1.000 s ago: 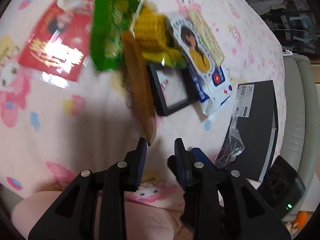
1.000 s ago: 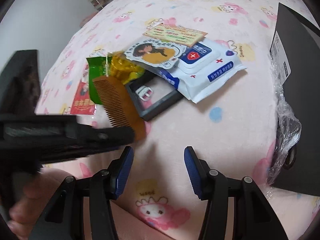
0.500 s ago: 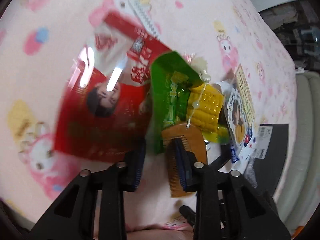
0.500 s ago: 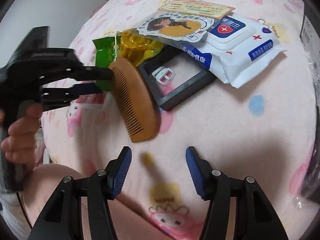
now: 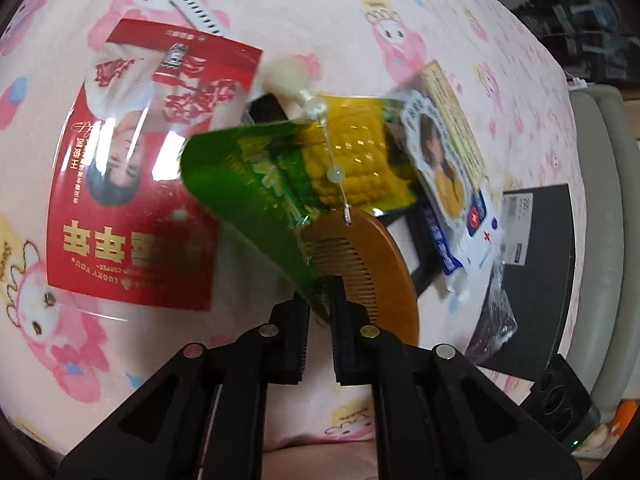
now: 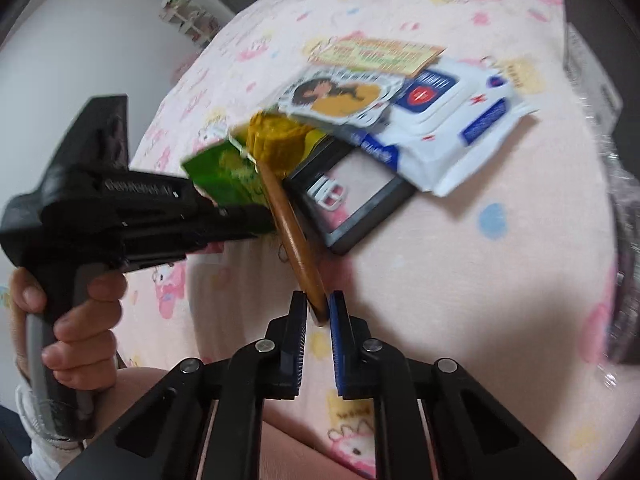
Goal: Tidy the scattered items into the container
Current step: 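Raise the wooden comb clear of the pile with the left gripper, then carry the wooden comb over the shoebox with the left gripper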
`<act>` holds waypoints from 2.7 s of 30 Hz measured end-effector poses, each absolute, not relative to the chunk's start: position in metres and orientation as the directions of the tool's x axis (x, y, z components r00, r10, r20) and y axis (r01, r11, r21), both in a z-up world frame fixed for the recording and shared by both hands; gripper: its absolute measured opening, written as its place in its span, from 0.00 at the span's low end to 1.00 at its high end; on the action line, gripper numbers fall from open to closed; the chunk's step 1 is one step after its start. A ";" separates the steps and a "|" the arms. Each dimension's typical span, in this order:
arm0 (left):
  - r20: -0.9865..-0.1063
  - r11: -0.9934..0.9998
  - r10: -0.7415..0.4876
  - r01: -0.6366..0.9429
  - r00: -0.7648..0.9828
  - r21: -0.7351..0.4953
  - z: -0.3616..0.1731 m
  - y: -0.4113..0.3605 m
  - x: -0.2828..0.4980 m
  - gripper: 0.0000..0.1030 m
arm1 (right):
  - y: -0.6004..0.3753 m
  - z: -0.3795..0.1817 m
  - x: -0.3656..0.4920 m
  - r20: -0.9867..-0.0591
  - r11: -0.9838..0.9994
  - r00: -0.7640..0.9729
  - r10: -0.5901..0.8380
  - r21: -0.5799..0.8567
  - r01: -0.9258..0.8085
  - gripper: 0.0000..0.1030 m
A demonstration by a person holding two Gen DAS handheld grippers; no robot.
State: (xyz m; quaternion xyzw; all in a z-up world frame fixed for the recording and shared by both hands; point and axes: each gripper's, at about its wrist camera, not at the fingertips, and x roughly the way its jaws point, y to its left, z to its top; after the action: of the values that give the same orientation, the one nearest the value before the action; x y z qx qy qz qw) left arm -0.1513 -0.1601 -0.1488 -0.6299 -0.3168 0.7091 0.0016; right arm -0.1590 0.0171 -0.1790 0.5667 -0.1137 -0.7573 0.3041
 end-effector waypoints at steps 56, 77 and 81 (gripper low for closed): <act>-0.926 -0.889 0.339 0.267 -0.165 -0.373 -0.131 -0.089 -0.088 0.34 | 0.186 -0.193 -0.108 -0.809 -0.867 -0.313 -0.497 0.479 0.138 0.10; -0.924 -0.900 0.355 0.213 -0.144 -0.380 -0.109 -0.111 -0.058 0.37 | 0.197 -0.194 -0.102 -0.842 -0.887 -0.286 -0.457 0.456 0.074 0.14; -0.938 -0.925 0.319 0.173 -0.134 -0.339 -0.105 -0.111 -0.051 0.37 | 0.191 -0.189 -0.097 -0.851 -0.891 -0.267 -0.453 0.440 0.109 0.15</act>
State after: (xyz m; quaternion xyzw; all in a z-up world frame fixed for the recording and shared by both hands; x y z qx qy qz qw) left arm -0.0512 -0.1105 -0.1055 -0.6561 -0.1873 0.7294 0.0499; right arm -0.0965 0.1913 -0.1893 0.5780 -0.1485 -0.7820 0.1796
